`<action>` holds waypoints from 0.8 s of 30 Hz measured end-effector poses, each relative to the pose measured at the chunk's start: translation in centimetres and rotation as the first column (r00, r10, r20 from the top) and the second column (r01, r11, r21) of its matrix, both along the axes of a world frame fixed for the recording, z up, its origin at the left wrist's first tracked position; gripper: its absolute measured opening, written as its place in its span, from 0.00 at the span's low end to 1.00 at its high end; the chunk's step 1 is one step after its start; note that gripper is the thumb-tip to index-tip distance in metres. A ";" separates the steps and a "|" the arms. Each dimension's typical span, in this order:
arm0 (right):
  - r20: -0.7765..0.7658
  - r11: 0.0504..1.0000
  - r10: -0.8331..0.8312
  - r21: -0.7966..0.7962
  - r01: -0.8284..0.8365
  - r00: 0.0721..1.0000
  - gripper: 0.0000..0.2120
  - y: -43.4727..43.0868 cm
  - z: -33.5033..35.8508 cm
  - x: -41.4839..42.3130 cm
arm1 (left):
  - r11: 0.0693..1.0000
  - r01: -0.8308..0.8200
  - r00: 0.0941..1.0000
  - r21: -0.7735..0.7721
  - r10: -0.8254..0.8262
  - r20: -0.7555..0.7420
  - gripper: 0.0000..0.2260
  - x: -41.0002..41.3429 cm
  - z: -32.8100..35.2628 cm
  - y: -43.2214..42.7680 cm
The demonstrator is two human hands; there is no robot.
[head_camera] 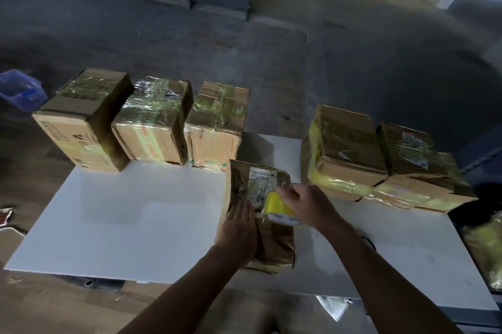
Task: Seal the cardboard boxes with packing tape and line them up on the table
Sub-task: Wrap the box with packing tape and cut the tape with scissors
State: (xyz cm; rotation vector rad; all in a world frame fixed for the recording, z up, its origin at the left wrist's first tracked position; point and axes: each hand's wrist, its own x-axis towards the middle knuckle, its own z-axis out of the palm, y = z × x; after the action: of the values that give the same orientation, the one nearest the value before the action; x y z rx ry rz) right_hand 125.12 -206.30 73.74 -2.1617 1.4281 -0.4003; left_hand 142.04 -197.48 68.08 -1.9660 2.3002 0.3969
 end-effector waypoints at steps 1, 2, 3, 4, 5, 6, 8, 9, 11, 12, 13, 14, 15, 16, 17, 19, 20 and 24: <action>-0.075 0.998 -0.010 -0.067 0.005 0.997 0.20 -0.3 0.3 -0.3 | 1.000 -0.002 1.000 0.009 0.002 0.002 0.30 0.1 0.0 -0.1; -0.130 0.993 -0.030 -0.120 0.015 0.991 0.20 -0.6 0.5 -0.9 | 1.000 -0.007 1.000 0.014 0.007 0.004 0.30 0.1 0.0 -0.2; -0.154 0.985 -0.043 -0.171 0.016 0.987 0.21 -0.8 0.5 -1.6 | 1.000 -0.013 1.000 0.012 0.013 0.012 0.31 0.1 0.1 -0.2; -0.154 0.978 -0.046 -0.208 0.013 0.987 0.21 -0.7 0.3 -2.2 | 1.000 -0.015 0.999 0.010 0.015 0.031 0.31 -0.1 0.2 -0.3; -0.141 0.974 -0.047 -0.227 0.014 0.989 0.21 -0.5 -0.1 -2.7 | 1.000 -0.017 0.998 0.010 0.016 0.054 0.30 -0.5 0.4 -0.3; -0.125 0.971 -0.052 -0.239 0.021 0.991 0.21 -0.3 -0.4 -2.8 | 1.000 -0.021 0.997 0.012 0.020 0.071 0.29 -0.9 0.6 -0.4; -0.105 0.963 -0.056 -0.268 0.026 0.993 0.22 -0.3 -0.8 -2.5 | 0.999 -0.049 0.997 0.008 0.048 0.065 0.28 -1.4 0.7 -0.5; -0.105 0.959 -0.055 -0.281 0.024 0.993 0.22 -0.4 -0.9 -2.3 | 0.998 -0.059 0.997 0.004 0.058 0.056 0.28 -1.5 0.8 -0.5; -0.110 0.958 -0.044 -0.286 0.011 0.993 0.22 -0.7 -0.9 -2.1 | 0.998 -0.062 0.995 0.010 0.061 0.072 0.27 -1.7 0.8 -0.6; -0.103 0.960 -0.035 -0.281 0.005 0.994 0.21 -0.7 -1.0 -2.2 | 0.998 -0.059 0.993 0.020 0.057 0.099 0.26 -1.8 0.8 -0.7; -0.090 0.963 -0.027 -0.270 0.002 0.996 0.20 -0.7 -1.1 -2.3 | 0.998 -0.052 0.990 0.027 0.048 0.134 0.26 -1.9 1.0 -0.8; -0.070 0.966 -0.014 -0.259 -0.005 0.997 0.19 -0.6 -1.0 -2.3 | 0.999 -0.036 0.986 0.027 0.032 0.165 0.25 -2.0 1.1 -0.9; -0.048 0.968 0.000 -0.250 -0.012 0.999 0.18 -0.6 -1.0 -2.4 | 1.000 -0.013 0.982 0.022 0.009 0.188 0.24 -2.2 1.3 -1.1; -0.023 0.971 0.017 -0.240 -0.022 1.000 0.17 -0.7 -1.0 -2.6 | 1.000 0.015 0.980 0.019 -0.018 0.201 0.22 -2.3 1.5 -1.3; 0.009 0.976 0.031 -0.216 -0.028 0.999 0.16 -0.8 -1.0 -2.8 | 0.999 0.033 0.979 0.019 -0.036 0.200 0.21 -2.4 1.6 -1.4; 0.116 0.993 0.035 -0.120 -0.021 0.993 0.15 -1.1 -0.9 -3.5 | 0.999 0.024 0.983 0.024 -0.028 0.181 0.20 -2.8 1.8 -1.5; 0.179 0.999 0.011 -0.042 -0.004 0.984 0.15 -1.1 -0.9 -3.9 | 1.000 0.012 0.985 0.026 -0.017 0.173 0.22 -3.0 1.8 -1.4; 0.276 0.984 -0.081 0.177 0.032 0.958 0.08 -0.8 -1.0 -4.8 | 0.999 -0.019 0.984 0.044 0.011 0.178 0.29 -3.6 1.9 -1.0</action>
State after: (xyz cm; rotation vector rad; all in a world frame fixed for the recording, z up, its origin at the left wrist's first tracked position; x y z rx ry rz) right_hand 120.36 -207.11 72.74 -1.8462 1.3144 -0.5612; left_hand 138.43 -198.52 70.03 -1.9141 2.1488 0.2604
